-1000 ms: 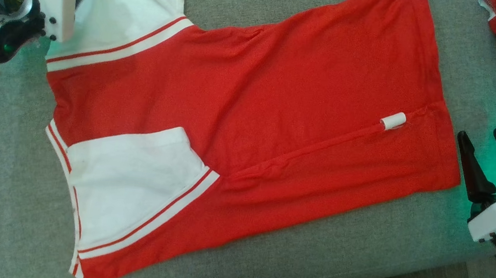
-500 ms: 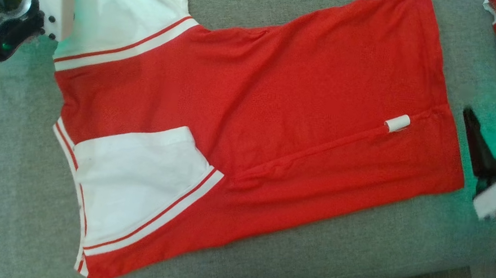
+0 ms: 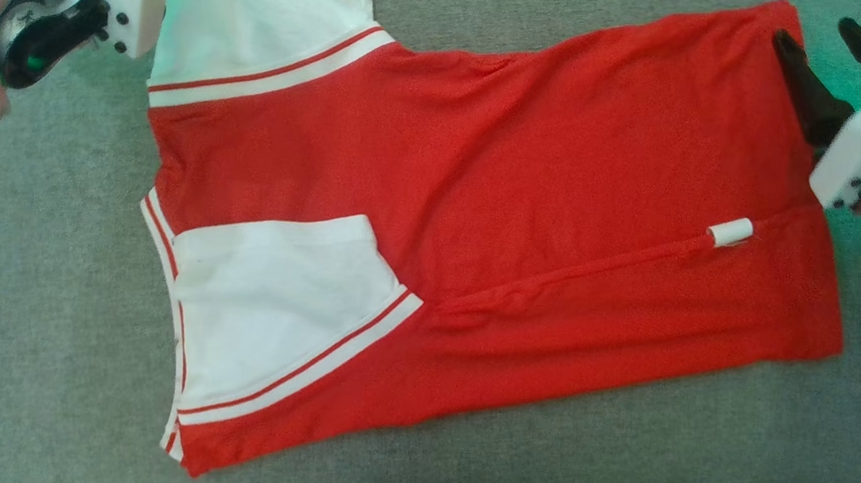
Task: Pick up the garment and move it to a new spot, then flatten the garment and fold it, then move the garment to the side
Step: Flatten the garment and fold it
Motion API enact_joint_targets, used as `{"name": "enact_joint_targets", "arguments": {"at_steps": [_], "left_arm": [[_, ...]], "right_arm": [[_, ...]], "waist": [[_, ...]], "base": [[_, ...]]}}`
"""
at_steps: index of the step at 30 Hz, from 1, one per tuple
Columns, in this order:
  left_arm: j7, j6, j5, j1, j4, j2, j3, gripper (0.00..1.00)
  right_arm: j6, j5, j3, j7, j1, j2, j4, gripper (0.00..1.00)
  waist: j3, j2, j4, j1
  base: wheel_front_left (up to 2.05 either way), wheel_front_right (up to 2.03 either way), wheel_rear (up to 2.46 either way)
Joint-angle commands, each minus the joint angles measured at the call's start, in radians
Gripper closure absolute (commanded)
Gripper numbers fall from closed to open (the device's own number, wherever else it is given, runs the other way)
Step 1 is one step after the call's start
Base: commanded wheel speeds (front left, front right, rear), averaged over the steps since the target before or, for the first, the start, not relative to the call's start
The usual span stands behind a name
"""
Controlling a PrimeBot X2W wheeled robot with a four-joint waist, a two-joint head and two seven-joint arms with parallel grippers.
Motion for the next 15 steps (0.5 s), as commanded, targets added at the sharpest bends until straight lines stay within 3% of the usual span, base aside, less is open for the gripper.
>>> {"name": "enact_joint_targets", "arguments": {"at_steps": [1,12,15], "left_arm": [[-0.004,0.002,-0.007,-0.071,-0.027,0.047,0.03,1.0],[-0.008,0.002,-0.029,-0.095,-0.042,0.063,-0.008,1.0],[-0.009,0.002,-0.036,-0.096,-0.037,0.062,-0.017,1.0]], "right_arm": [[0.004,0.018,0.037,0.022,-0.044,-0.006,0.035,0.0],[0.004,0.106,0.194,0.084,-0.231,0.019,0.238,0.0],[0.004,0.122,0.239,0.084,-0.261,0.013,0.268,0.1]], "waist": [[0.005,0.0,0.009,0.0],[0.008,0.0,0.024,0.0],[0.006,0.0,0.025,0.0]], "base": [[0.0,0.0,0.0],[0.0,0.0,0.0],[0.0,0.0,0.0]]}}
